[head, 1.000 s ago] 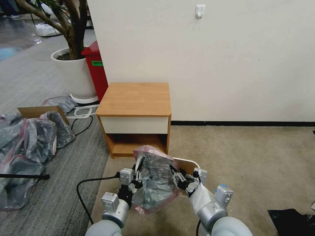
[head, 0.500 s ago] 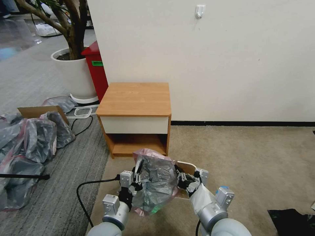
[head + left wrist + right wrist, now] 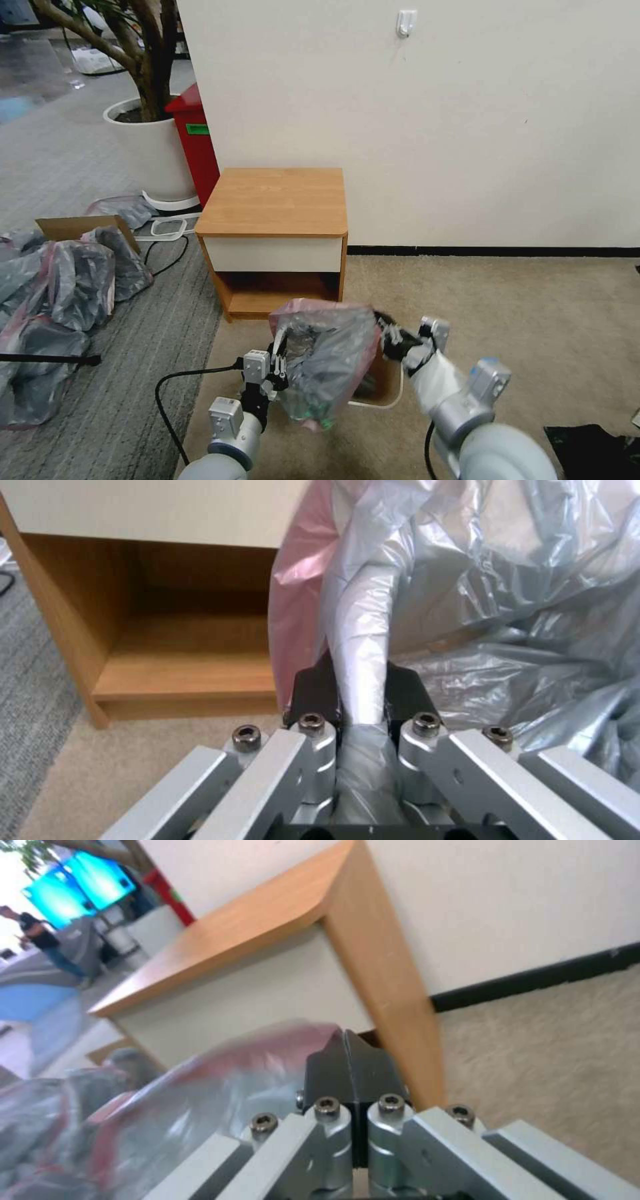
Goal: Pick up the garbage bag from the table and place it over the trash can.
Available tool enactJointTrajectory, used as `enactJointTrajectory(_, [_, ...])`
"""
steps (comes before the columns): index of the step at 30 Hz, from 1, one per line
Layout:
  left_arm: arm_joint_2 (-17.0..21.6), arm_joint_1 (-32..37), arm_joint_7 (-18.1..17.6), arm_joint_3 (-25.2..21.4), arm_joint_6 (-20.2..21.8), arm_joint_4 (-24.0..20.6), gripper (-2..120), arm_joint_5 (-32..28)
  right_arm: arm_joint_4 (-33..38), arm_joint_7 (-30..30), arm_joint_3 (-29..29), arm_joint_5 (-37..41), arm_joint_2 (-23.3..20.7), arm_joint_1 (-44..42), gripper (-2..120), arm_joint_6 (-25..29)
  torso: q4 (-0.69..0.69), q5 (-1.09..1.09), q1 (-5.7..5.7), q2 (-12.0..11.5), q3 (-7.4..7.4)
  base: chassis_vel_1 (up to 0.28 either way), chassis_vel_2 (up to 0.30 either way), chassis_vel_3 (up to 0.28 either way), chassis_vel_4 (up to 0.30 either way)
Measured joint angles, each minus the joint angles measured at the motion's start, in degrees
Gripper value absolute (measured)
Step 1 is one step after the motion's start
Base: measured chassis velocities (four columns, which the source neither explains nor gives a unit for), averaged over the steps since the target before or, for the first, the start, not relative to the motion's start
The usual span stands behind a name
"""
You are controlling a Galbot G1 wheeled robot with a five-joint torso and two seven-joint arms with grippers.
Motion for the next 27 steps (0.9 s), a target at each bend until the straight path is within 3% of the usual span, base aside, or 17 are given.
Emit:
enactJointTrajectory(6, [-0.27, 0.66, 0.27, -0.43, -0.07, -0.56, 7, -0.32, -3.56, 3.03, 0.95, 3.74, -3.74, 5.37, 0, -3.79, 0.01, 0.0, 0.0, 0.0, 0.0, 0.0, 0.0, 0.0, 0.0])
enactJointTrajectory(13, [-0.67, 0.22, 0.17, -1.99, 0.26, -0.28, 7, -2.71, -0.8, 0.78, 5.97, 5.41, -5.7, 1.36, 0, -4.18, -0.01, -0.01, 0.0, 0.0, 0.0, 0.0, 0.0, 0.0, 0.0])
enactJointTrajectory(22, [-0.39, -0.59, -0.02, -3.22, 1.33, -0.07, 7, -6.78, 7.47, -3.1, 7.18, 11.31, -8.51, -3.9, 32, -7.08, -0.01, -0.02, 0.0, 0.0, 0.0, 0.0, 0.0, 0.0, 0.0])
enactJointTrajectory(27, [0.15, -0.7, 0.13, -4.11, 1.33, -0.1, 7, -7.55, 7.31, -7.69, 5.85, 11.28, -8.68, -3.29, 48, -8.41, 0.0, -0.02, 0.0, 0.0, 0.0, 0.0, 0.0, 0.0, 0.0])
